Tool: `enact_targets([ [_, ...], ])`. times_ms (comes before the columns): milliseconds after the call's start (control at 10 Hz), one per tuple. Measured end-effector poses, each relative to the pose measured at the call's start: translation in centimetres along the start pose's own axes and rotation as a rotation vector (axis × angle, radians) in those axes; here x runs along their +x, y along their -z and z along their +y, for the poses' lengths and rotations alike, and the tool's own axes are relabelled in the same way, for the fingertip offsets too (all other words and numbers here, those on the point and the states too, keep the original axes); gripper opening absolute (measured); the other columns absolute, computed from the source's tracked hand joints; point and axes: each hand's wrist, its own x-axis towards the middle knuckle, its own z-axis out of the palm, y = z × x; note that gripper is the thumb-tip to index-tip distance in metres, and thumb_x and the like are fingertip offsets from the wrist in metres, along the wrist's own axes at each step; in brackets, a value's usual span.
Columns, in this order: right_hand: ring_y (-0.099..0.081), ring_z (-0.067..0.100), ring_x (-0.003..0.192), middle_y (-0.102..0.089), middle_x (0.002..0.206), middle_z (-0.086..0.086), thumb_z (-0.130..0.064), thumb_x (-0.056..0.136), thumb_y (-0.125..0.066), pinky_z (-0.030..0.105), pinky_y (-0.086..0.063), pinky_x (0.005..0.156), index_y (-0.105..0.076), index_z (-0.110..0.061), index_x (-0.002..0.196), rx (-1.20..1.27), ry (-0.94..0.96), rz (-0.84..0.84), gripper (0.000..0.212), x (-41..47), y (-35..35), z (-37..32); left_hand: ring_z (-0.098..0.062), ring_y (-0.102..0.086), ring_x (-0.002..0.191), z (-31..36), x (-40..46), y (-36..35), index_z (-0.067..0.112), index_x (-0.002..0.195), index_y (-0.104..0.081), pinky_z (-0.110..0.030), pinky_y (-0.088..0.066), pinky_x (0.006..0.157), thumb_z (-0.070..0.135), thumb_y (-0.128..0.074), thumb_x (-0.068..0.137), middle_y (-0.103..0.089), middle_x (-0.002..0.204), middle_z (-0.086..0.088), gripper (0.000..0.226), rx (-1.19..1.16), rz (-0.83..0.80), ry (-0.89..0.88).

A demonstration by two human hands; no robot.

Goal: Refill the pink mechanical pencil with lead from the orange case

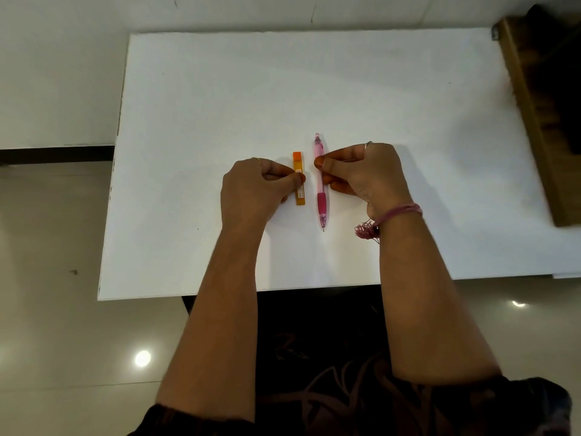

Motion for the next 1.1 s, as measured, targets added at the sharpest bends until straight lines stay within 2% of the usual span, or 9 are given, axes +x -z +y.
enact_targets([
  [300,-0.072,0.022,0.081,-0.073,0.098,0.016,-0.023,0.078,-0.077,0.034,-0.06,0.08,-0.068,-0.002,0.107,-0.039,0.011,-0.014,0.037,-0.3,-0.2,-0.3,-0.004,-0.058,0.058,-0.1,0.1,-0.2,0.023,0.087,-0.073,-0.014,-0.045,0.062,0.041,-0.073,0.075,-0.061,0.062,0.013,0.022,0.014,0.005,0.009],
  [500,-0.072,0.024,0.085,-0.072,0.101,0.017,-0.024,0.078,-0.076,0.037,-0.06,0.082,-0.066,-0.002,0.108,-0.041,-0.014,-0.021,0.039,-0.3,-0.1,-0.5,-0.006,-0.059,0.058,-0.1,0.0,-0.1,0.019,0.091,-0.073,-0.018,-0.048,0.066,0.041,-0.071,0.077,-0.063,0.062,0.009,0.026,-0.004,0.01,-0.002],
  [700,-0.072,0.023,0.08,-0.073,0.095,0.015,-0.024,0.08,-0.076,0.035,-0.06,0.077,-0.067,-0.002,0.102,-0.031,-0.03,-0.036,0.033,-0.3,0.2,-0.5,-0.004,-0.06,0.052,0.0,0.0,-0.1,0.019,0.082,-0.07,-0.027,-0.054,0.073,0.041,-0.063,0.084,-0.067,0.065,0.008,0.023,-0.052,0.057,0.005],
  [900,-0.071,0.023,0.077,-0.073,0.088,0.014,-0.023,0.084,-0.072,0.037,-0.06,0.076,-0.065,-0.008,0.087,-0.032,-0.012,-0.019,0.017,-0.5,0.4,-0.6,0.0,-0.059,0.044,-0.2,-0.2,0.2,0.016,0.078,-0.067,-0.018,-0.052,0.057,0.034,-0.06,0.087,-0.068,0.069,0.008,0.021,-0.209,0.127,0.041],
  [1000,-0.071,0.027,0.079,-0.072,0.089,0.016,-0.02,0.086,-0.069,0.041,-0.06,0.079,-0.066,-0.006,0.086,-0.021,0.0,-0.007,0.014,-0.6,0.4,-0.4,0.0,-0.058,0.045,-0.4,-0.5,0.4,0.017,0.076,-0.066,-0.018,-0.052,0.053,0.032,-0.061,0.087,-0.068,0.068,0.007,0.019,-0.313,0.182,0.055],
  [1100,-0.072,0.029,0.083,-0.072,0.093,0.018,-0.017,0.087,-0.068,0.042,-0.059,0.081,-0.067,-0.002,0.096,-0.037,-0.015,0.016,0.018,-0.9,0.4,-0.4,-0.001,-0.056,0.046,-0.7,-0.9,0.7,0.018,0.076,-0.066,-0.023,-0.054,0.056,0.032,-0.062,0.086,-0.068,0.069,0.007,0.018,-0.387,0.247,0.067],
])
